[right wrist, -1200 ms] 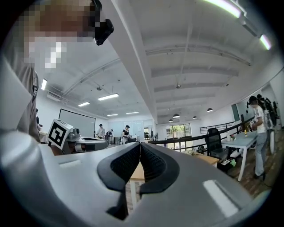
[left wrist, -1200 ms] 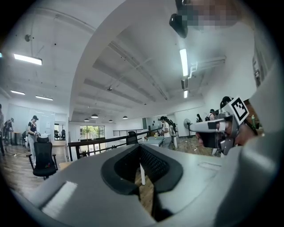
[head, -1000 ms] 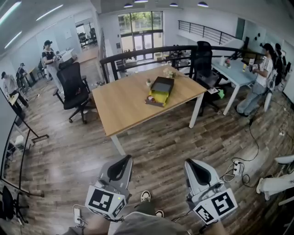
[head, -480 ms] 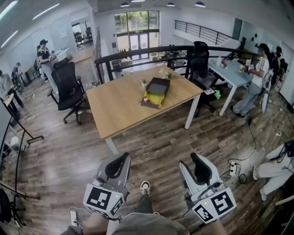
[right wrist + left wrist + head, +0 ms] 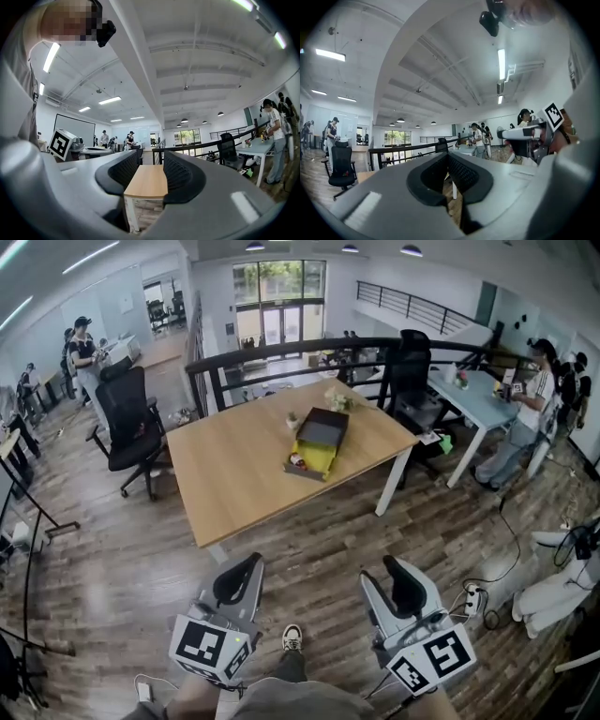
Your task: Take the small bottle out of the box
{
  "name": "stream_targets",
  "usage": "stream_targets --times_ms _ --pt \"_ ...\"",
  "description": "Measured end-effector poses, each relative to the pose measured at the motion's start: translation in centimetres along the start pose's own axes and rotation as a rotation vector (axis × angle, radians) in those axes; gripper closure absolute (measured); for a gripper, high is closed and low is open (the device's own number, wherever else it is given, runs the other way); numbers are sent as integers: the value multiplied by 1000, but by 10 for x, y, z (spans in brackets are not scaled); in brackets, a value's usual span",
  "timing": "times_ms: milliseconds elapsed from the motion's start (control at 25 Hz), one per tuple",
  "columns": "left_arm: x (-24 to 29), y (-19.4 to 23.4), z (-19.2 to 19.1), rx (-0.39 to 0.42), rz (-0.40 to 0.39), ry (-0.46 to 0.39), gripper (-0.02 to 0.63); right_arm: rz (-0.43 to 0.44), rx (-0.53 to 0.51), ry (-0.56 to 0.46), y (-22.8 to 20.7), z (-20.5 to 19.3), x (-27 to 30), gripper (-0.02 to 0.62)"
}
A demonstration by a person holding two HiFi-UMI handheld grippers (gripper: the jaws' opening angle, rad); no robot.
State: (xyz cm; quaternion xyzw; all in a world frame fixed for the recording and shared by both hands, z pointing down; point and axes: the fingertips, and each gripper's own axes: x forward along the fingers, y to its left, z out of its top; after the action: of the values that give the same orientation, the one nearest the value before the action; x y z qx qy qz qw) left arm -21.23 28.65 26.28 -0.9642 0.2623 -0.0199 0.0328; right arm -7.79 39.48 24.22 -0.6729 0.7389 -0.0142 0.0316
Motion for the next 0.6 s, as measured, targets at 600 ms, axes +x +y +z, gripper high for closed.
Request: stream_targets --times_ms 600 --pt "136 122 -27 -11 -69 51 607 19 -6 162 -59 -42 198 439"
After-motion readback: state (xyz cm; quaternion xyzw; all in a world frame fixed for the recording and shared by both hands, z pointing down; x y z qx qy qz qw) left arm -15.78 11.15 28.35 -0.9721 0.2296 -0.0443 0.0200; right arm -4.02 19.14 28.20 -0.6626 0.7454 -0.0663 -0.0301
